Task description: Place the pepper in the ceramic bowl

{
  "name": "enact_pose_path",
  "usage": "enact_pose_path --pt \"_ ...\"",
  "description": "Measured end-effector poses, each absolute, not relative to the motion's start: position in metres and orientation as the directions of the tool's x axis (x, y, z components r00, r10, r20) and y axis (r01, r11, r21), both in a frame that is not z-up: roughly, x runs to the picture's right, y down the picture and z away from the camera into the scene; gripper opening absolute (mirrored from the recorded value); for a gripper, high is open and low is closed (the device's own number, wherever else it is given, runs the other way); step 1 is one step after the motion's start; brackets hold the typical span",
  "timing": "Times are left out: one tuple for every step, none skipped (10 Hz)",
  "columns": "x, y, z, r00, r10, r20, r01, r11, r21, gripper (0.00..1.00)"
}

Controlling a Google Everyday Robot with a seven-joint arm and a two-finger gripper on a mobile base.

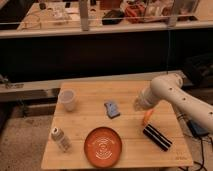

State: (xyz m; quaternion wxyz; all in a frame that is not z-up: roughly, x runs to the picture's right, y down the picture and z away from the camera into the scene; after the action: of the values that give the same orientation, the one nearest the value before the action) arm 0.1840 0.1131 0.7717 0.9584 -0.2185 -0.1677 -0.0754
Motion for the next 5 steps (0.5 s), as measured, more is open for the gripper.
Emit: enact_pose_path --pt "0.1818 0.1135 0.7684 0.931 -0.072 0.359 0.219 0.895 -0.388 0.64" --pt "0.1784 0.1132 0.7664 0.928 -0.075 0.364 0.222 0.896 -0.383 0.6" --pt "0.1779 0.1138 0.7649 0.928 -0.074 0.366 0.222 0.898 -0.381 0.58" --pt "0.1782 0.1138 0.7633 0.928 -0.072 0.366 0.22 0.899 -0.379 0.57" --pt "0.1762 0.1184 0.7622 0.927 -0.077 0.367 0.226 0.896 -0.382 0.56"
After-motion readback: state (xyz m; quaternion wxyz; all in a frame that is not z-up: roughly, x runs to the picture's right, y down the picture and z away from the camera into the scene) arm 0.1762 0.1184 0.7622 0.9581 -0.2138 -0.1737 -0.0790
